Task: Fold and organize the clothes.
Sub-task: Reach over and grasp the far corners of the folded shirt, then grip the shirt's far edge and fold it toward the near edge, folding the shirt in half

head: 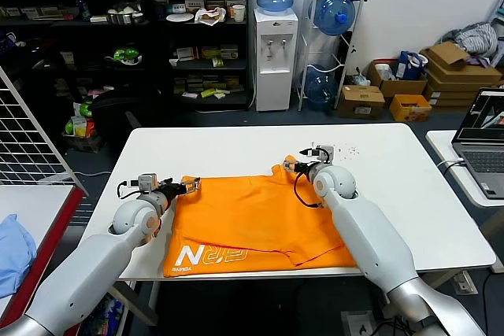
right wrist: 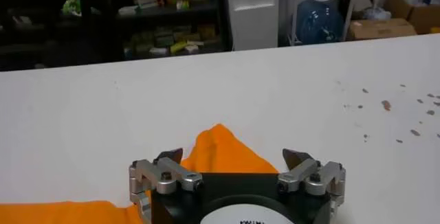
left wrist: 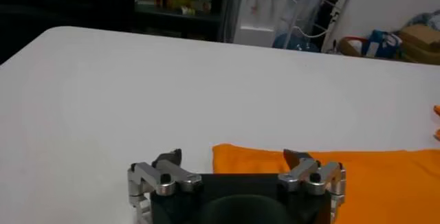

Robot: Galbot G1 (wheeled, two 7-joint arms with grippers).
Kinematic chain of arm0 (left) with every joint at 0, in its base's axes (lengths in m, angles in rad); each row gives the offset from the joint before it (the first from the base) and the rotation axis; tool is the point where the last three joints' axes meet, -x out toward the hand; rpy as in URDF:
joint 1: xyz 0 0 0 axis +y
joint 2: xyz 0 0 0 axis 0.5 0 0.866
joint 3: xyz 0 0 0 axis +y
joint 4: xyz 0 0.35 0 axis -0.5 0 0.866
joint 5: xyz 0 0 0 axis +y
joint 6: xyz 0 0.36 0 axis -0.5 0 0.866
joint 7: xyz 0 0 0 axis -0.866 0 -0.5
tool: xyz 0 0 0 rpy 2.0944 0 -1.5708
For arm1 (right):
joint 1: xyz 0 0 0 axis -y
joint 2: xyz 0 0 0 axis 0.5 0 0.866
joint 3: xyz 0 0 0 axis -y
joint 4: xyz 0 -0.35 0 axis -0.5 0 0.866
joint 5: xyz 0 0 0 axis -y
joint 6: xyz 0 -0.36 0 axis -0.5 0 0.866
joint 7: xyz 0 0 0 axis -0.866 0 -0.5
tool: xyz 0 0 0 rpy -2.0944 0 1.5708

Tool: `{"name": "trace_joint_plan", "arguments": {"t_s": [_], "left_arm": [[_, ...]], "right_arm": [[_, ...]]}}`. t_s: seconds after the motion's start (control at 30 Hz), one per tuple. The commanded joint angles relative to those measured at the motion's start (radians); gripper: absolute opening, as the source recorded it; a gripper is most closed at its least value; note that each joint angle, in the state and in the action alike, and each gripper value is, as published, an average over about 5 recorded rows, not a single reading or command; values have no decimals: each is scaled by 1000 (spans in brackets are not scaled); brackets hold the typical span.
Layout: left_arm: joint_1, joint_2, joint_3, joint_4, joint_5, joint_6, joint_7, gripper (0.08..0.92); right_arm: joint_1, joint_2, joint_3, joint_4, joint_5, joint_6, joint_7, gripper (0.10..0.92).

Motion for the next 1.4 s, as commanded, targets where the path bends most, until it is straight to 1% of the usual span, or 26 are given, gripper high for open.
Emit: {"name": "trace_joint_plan", "arguments": {"t_s": [0.03,0.17,0.6,0.87,0.93,1.03,1.2,1.4], "left_arm": [[-6,-3,16,7,1,4,3,839],[-5,-5,19,8,4,5,2,727],[0,-7,25,9,8,3,3,354],[-1,-16,23,3,23,-12,-10,126],[1,-16,20,-2,32,-20,-12,97],[9,-10,13,-20,46,-25,-12,92],[40,12,-22,-83,55,-27,-17,92],[106,55,-77,-170,42,-27,-19,92]], "right_arm": [[16,8,-12,-30,0,-9,-10,916],[9,6,-11,-20,8,-13,-12,841],[-13,-8,-5,16,31,-13,-17,460],[-43,-23,13,72,32,36,-24,234],[-56,-31,19,94,34,54,-30,174],[-84,-49,30,141,45,70,-36,126],[-153,-90,62,233,68,79,-32,123],[-241,-146,108,370,121,56,16,123]]}}
